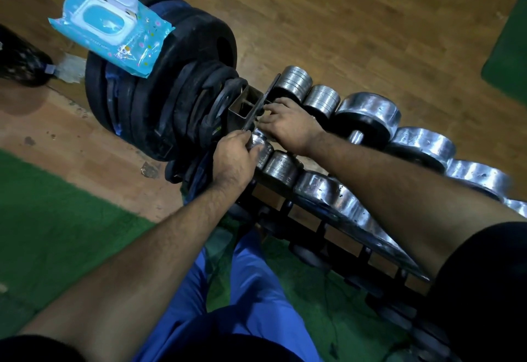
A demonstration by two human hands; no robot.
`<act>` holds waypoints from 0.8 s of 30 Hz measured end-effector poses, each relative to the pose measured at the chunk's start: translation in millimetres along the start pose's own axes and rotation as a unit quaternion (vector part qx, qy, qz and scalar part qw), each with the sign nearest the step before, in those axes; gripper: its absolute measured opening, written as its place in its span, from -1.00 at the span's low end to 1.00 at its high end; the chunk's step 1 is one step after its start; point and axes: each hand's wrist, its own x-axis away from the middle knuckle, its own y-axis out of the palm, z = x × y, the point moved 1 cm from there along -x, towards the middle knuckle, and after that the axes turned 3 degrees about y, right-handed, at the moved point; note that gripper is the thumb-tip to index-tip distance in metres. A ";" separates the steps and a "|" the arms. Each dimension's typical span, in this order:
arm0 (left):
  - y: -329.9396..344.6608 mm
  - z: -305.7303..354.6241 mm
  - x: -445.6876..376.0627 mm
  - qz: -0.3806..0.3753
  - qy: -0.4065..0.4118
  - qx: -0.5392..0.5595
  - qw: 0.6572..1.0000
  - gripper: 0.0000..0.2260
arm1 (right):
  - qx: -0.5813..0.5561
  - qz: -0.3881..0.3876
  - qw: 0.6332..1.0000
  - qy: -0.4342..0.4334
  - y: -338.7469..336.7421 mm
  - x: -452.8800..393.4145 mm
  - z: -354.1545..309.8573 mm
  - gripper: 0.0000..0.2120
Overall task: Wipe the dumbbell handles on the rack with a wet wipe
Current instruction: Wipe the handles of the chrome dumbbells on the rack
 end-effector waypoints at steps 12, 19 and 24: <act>-3.5 -0.7 -4.0 -0.003 -0.017 0.009 1.000 -0.60 | -0.039 -0.008 0.997 -0.066 3.2 -2.5 0.0 -0.62; -5.6 -3.9 -7.9 -0.023 -0.038 0.016 0.999 -0.53 | 0.036 0.040 0.998 -0.021 4.2 5.5 18.2 -0.56; -7.8 -2.3 -10.2 -0.033 -0.050 0.019 0.998 -0.50 | -0.009 0.045 0.998 -0.044 10.9 17.4 9.8 -0.53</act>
